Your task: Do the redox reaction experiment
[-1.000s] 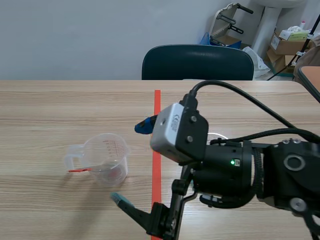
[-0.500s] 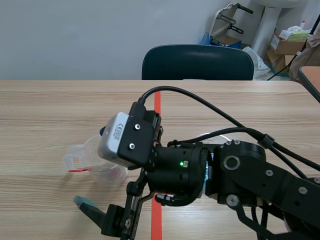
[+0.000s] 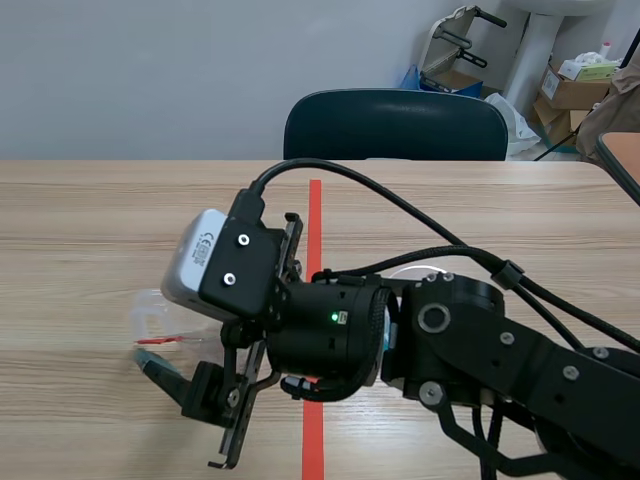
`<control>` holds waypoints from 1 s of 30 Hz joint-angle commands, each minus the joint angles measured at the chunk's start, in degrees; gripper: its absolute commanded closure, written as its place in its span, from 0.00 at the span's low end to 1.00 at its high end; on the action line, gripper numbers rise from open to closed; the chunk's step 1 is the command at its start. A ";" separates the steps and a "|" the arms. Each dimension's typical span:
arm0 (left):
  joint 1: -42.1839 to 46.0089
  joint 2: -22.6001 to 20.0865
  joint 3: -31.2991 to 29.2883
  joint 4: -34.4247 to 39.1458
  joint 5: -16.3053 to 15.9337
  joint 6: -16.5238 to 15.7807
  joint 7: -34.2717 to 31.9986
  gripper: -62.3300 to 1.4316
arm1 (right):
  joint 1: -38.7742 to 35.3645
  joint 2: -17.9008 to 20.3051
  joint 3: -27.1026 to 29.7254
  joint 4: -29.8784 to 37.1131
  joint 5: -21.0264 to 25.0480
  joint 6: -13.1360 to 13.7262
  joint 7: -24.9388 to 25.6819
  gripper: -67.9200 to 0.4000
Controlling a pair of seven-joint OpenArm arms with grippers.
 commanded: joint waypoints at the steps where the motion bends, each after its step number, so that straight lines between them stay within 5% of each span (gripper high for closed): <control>1: -0.17 0.59 -0.37 0.11 -1.16 -0.33 -2.05 0.00 | 0.83 -0.46 0.02 0.63 0.48 -0.20 0.35 0.47; 9: -0.17 0.59 -0.37 -0.37 -2.47 -2.93 -3.41 0.00 | 0.83 -0.44 0.02 0.63 0.48 -0.24 -0.44 0.59; 22: -0.17 0.39 -0.37 -0.35 -1.40 -2.97 -4.44 0.00 | 0.83 -0.44 0.07 0.63 0.48 -0.39 -0.42 0.97; 30: -0.15 0.39 -0.35 2.34 -1.73 -5.46 -4.26 0.00 | 0.87 -0.44 0.24 0.72 0.50 -0.39 -0.42 0.98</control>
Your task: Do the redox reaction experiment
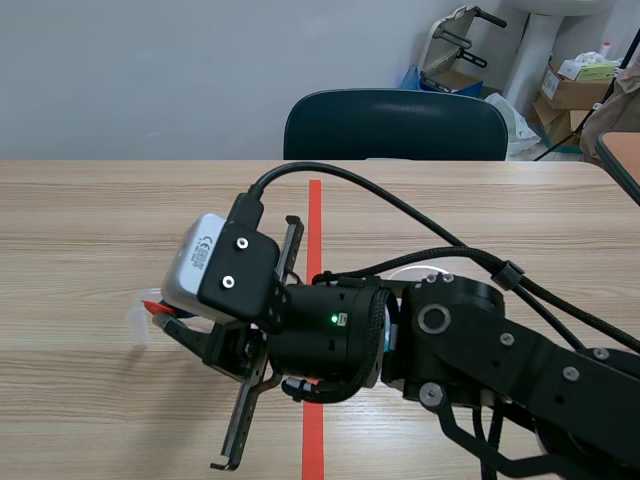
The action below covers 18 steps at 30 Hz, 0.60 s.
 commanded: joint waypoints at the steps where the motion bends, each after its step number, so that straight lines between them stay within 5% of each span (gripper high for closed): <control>1: -0.15 0.39 -0.35 1.62 -0.48 -0.57 -0.28 0.00 | 0.87 -0.46 0.46 0.96 0.50 -0.35 0.61 0.98; 10: 2.10 -2.03 -0.35 5.22 -1.40 -0.52 1.38 0.00 | 0.81 -0.46 4.00 6.27 2.62 1.46 -5.46 0.98; 13: 4.66 -4.42 -0.35 6.14 -4.31 -0.48 1.38 0.00 | 0.81 -0.46 5.07 8.59 4.90 4.09 -8.72 0.98; 18: 5.38 -5.49 -0.37 7.13 -8.39 -0.20 1.33 0.00 | 0.83 -0.46 6.84 12.59 8.76 4.87 -14.64 0.98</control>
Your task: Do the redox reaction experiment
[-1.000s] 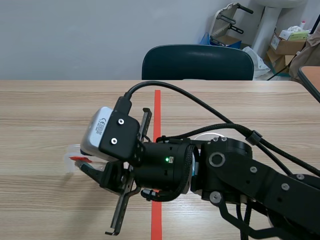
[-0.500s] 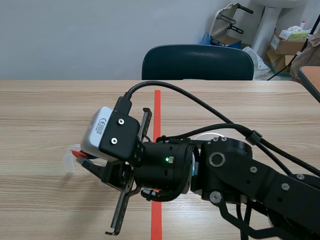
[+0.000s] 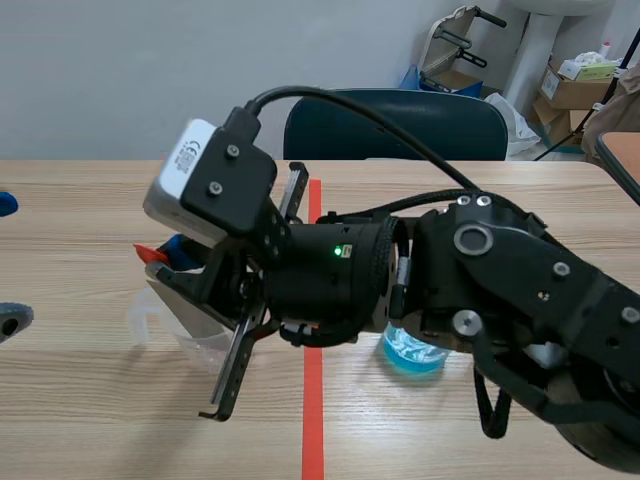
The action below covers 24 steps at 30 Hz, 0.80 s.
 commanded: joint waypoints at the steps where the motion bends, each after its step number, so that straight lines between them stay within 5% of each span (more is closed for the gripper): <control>1: -0.63 0.85 -0.37 0.74 -1.18 0.39 -0.83 0.00 | 0.85 -0.46 1.25 2.27 1.66 -0.20 -0.50 0.98; 11: -0.63 0.87 -0.37 0.74 -5.07 -0.24 -0.90 0.00 | 0.85 -0.46 5.29 11.28 8.63 -0.20 -10.60 0.98; 24: -0.63 0.94 -0.37 0.74 -5.01 -0.76 -0.85 0.00 | 1.84 -0.48 9.66 21.38 18.97 -0.22 -20.96 0.98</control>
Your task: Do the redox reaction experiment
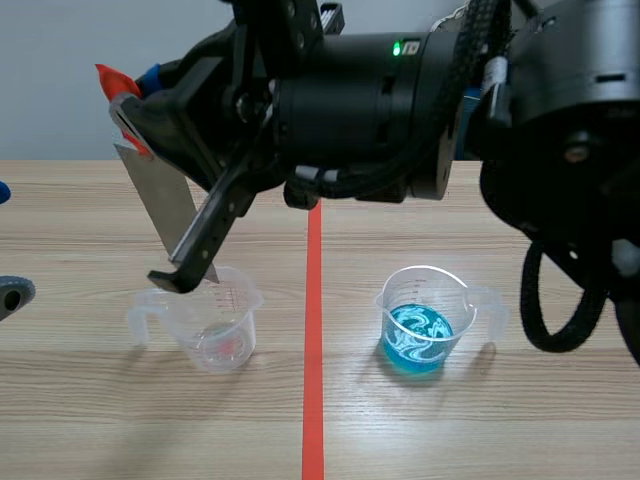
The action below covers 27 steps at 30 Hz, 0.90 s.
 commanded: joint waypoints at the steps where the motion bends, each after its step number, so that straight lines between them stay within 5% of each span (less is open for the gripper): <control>1: -0.61 0.85 -0.37 0.61 -0.35 0.04 -0.87 0.00 | 1.90 -0.48 0.17 1.14 2.08 -0.17 -0.87 0.98; 15: -0.61 1.05 -0.37 0.61 -0.33 0.07 -0.85 0.00 | 8.37 -0.48 0.17 1.49 13.94 -2.86 -8.39 0.98; 27: -0.61 1.03 -0.37 0.61 -0.33 0.09 -0.85 0.00 | 9.18 -0.48 0.26 1.49 16.17 -3.69 -10.95 0.98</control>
